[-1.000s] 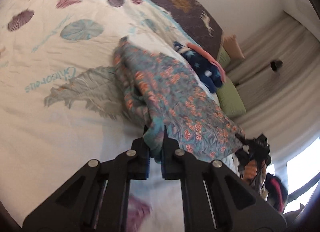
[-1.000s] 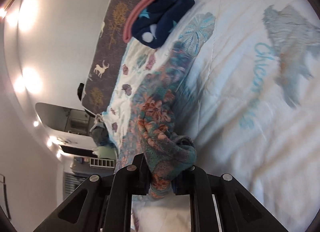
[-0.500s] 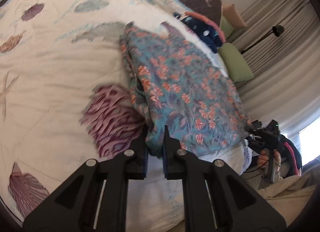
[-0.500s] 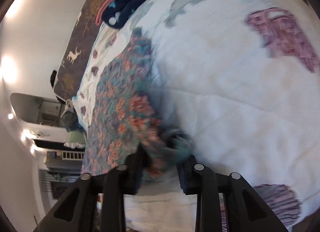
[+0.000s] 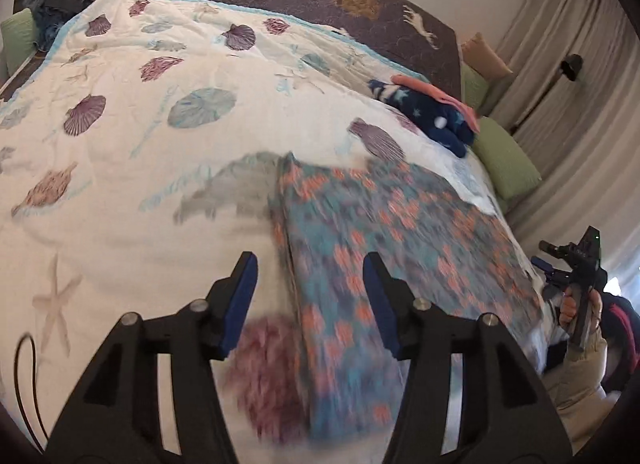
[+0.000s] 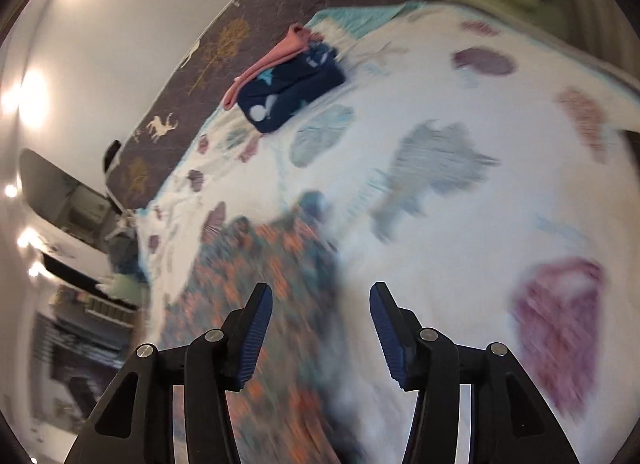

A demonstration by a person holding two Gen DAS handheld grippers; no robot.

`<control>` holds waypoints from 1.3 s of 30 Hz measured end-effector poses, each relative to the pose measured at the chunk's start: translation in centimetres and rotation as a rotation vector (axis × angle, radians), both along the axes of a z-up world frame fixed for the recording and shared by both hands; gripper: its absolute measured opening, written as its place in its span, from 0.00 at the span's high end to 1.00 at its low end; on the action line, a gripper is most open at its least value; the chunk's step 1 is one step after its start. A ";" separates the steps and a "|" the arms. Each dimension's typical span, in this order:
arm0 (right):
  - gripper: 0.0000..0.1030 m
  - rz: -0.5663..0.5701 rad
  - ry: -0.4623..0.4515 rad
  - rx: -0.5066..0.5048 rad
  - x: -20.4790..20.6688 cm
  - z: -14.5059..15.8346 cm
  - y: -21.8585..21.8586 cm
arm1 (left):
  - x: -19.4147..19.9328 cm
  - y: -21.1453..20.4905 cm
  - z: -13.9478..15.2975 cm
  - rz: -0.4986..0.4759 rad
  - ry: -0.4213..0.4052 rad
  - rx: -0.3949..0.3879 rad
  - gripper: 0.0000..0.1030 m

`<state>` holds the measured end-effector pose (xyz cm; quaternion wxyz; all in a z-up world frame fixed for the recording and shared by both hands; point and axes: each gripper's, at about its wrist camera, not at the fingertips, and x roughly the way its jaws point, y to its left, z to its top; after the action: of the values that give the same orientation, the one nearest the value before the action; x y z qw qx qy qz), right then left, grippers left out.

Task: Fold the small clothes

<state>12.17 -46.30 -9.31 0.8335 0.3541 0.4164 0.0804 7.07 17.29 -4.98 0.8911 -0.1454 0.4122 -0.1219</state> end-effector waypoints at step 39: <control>0.77 0.152 0.025 -0.230 7.8 0.0 3.2 | 12.0 -3.2 -3.4 -0.025 0.013 0.042 0.97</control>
<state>20.00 -43.14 -9.32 0.8549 0.2247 0.4588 0.0908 19.12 14.06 -8.35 0.8897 -0.1224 0.4223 -0.1234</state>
